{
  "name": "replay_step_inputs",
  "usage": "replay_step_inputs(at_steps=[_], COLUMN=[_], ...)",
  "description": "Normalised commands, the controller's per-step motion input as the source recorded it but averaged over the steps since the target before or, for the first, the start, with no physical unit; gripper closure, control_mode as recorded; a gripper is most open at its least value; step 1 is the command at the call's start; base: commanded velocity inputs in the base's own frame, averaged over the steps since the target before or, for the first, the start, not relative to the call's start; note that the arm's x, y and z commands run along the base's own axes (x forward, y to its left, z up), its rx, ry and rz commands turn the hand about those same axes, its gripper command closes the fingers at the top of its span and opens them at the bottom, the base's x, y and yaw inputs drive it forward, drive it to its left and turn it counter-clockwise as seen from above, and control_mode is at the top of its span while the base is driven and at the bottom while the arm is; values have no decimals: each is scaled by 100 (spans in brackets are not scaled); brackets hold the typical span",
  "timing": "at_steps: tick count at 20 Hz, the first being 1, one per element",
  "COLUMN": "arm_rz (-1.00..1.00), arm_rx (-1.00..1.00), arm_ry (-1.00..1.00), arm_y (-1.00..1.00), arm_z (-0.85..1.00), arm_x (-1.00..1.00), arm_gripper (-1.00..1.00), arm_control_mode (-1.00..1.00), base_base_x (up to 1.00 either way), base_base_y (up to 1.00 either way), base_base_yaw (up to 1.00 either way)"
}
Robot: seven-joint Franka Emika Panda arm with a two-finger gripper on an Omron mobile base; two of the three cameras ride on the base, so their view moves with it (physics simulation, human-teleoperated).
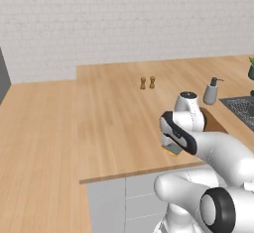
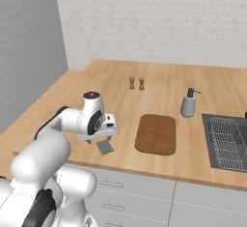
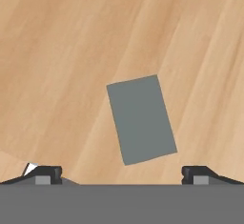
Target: Pick up the sponge from the counter and clean the cutting board by briefly scrubbing or pressing down on the cutting board. Once finished, release the sponge.
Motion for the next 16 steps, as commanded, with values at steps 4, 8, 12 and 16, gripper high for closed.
replay_step_inputs(at_steps=[4,8,12,16], arm_rz=[0,0,0,0], arm_rx=[0,0,1,0], arm_ry=[0,0,-1,0], arm_y=[0,0,0,-4], arm_z=[-25,-23,-29,-14], arm_x=[17,24,38,8], arm_gripper=[-100,-100,-100,-100], arm_control_mode=[-100,-100,-100,-100], base_base_x=[0,0,0,0], base_base_y=[0,0,0,0], base_base_yaw=[0,0,0,0])
